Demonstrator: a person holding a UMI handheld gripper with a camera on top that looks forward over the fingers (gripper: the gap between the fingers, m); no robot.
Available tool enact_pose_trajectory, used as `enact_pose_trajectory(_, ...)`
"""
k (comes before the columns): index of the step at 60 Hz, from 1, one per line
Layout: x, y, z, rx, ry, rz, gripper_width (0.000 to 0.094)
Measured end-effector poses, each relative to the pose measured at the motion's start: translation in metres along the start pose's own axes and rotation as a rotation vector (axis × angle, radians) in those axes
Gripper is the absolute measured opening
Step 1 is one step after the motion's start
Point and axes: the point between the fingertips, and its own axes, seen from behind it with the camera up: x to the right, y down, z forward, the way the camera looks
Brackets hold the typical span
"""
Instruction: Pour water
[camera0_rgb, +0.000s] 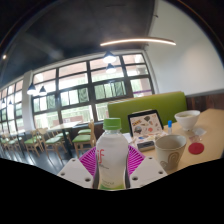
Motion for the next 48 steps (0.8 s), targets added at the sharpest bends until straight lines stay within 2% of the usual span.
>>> enact_pose_trajectory(6,-0.009,-0.017,0.015,-0.009,-0.041,0.291,0.035)
enact_pose_trajectory(13,0.024,-0.04,0.034,0.007,-0.062,0.73,0.0351)
enact_pose_trajectory(22,0.079,-0.069,0.034,0.105,-0.052,1.179,0.0338)
enact_pose_trajectory(33,0.113,-0.068,0.032,0.109,-0.107,1.78,0.0352)
enact_pose_trajectory(43,0.126,-0.051,0.017,0.1,-0.038,1.988,0.0351)
enact_pose_trajectory(48,0.121,-0.05,0.021,0.08,-0.048,2.065,0.0352)
